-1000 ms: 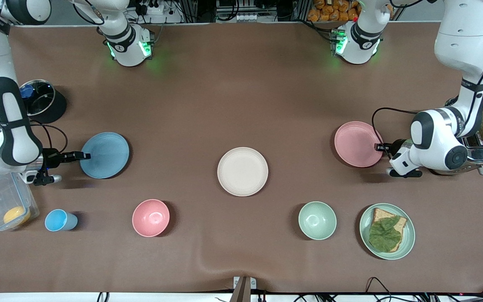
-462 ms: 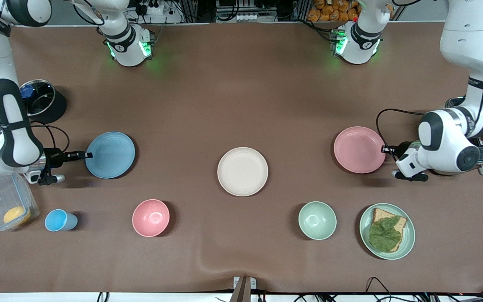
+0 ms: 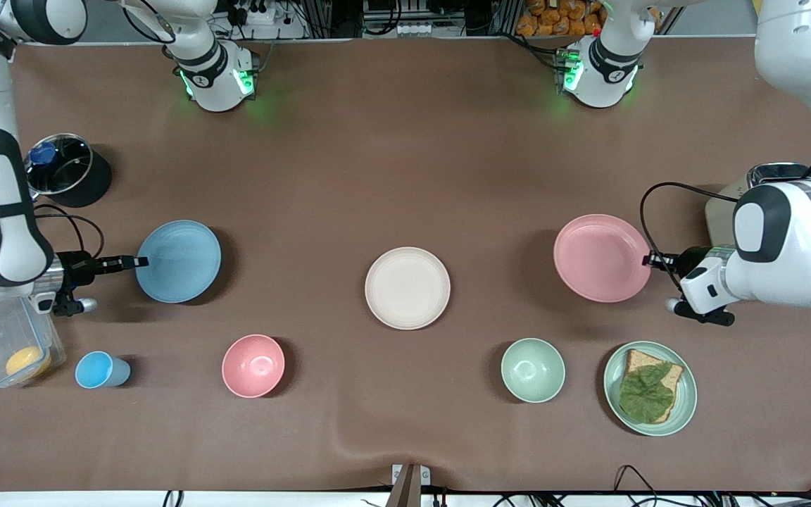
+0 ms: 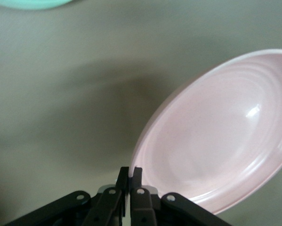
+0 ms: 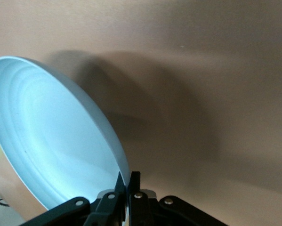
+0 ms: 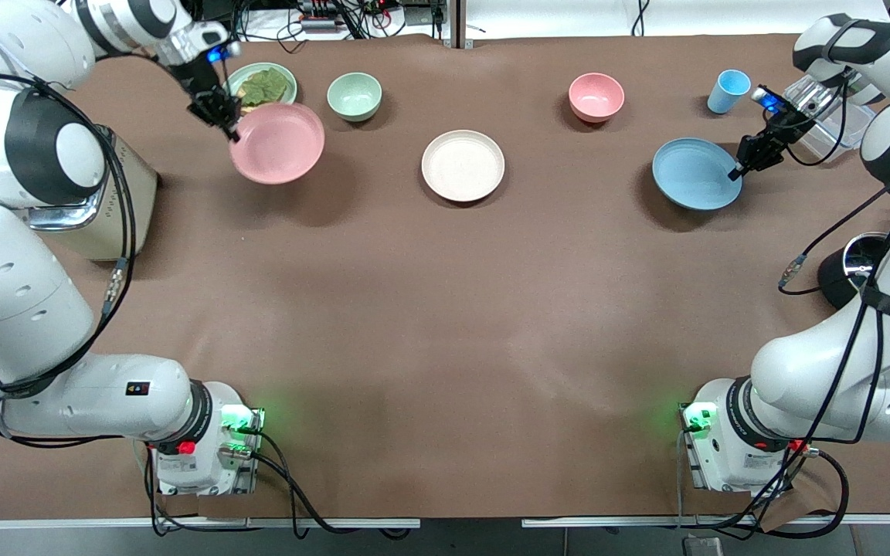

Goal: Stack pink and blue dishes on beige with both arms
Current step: 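Carry the pink plate onto the beige plate and open the left gripper, then carry the blue plate toward the stack while the left gripper returns to rest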

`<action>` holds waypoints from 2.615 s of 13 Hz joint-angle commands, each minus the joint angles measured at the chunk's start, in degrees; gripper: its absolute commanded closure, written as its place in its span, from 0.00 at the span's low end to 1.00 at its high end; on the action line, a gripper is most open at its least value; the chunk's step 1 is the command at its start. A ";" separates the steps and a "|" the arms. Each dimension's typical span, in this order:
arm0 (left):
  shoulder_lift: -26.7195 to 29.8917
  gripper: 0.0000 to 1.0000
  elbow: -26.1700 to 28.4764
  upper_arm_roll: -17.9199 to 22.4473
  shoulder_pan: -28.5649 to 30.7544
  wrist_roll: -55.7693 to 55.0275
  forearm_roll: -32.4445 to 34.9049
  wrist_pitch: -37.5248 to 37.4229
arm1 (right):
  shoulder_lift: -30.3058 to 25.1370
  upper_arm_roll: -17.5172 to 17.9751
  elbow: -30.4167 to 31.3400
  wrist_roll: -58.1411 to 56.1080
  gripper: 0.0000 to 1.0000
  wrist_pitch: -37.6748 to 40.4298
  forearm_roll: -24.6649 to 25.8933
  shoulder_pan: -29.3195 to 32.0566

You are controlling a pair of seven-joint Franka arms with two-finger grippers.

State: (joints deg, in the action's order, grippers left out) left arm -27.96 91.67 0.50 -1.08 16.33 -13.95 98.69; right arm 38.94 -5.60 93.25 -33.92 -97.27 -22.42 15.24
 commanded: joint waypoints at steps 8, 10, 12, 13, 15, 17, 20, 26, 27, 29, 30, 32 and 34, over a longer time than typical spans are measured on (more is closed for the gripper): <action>-12.64 1.00 -15.29 -2.53 -21.91 -39.06 -3.62 6.59 | -0.09 0.33 -2.90 3.07 1.00 3.67 -1.40 -0.38; -14.04 1.00 -15.12 -2.52 -24.58 -45.92 -3.71 11.77 | 0.00 0.33 -2.90 3.07 1.00 3.67 -1.40 -0.38; -15.80 1.00 -14.86 -2.61 -26.60 -47.44 -3.63 13.53 | 0.00 0.33 -2.90 3.07 1.00 3.58 -1.40 -0.38; -17.38 1.00 -14.34 -2.61 -27.22 -47.79 -3.62 13.72 | 0.00 0.33 -2.90 3.07 1.00 3.58 -1.40 -0.38; -18.18 1.00 -14.24 -2.53 -29.50 -47.88 -3.45 15.64 | 0.00 0.33 -2.90 3.07 1.00 3.58 -1.40 -0.47; -18.18 1.00 -14.42 -2.53 -29.42 -47.62 -3.71 16.79 | -0.26 0.33 -3.33 3.07 1.00 3.67 -1.40 -1.34; -18.19 0.00 -14.50 -2.79 -29.86 -47.78 -3.71 20.73 | -0.96 0.41 -5.35 9.80 1.00 6.02 -1.40 -5.90; -8.44 0.00 -14.33 -0.77 -25.75 -44.21 7.95 18.13 | -0.71 0.41 -8.78 30.28 1.00 7.98 -11.76 -20.04; -7.12 0.00 -14.24 -0.59 -24.60 -42.01 8.93 16.63 | -0.62 0.41 -8.96 34.40 1.00 5.45 -13.77 -23.03; -4.84 0.00 -14.24 -0.50 -19.70 -33.00 9.47 11.72 | -0.44 0.41 -8.96 42.31 1.00 -0.96 -14.58 -29.79; -3.87 0.00 -14.24 -0.50 -16.88 -26.85 9.47 9.44 | -0.27 0.41 -8.96 45.75 1.00 -4.99 -14.59 -33.13; -1.06 0.00 -14.24 -0.50 -13.26 -23.19 10.25 4.16 | 0.70 0.41 -8.96 52.43 1.00 -13.17 -14.76 -39.46; 3.24 0.00 -14.24 -0.59 -11.41 -19.60 10.96 -1.02 | 1.84 0.41 -8.96 58.67 1.00 -18.63 -14.85 -44.92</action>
State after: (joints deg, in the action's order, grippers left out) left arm -30.02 75.63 0.51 -12.91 -5.46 -5.11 101.89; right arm 39.65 -4.22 84.73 20.35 -112.62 -35.95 -25.89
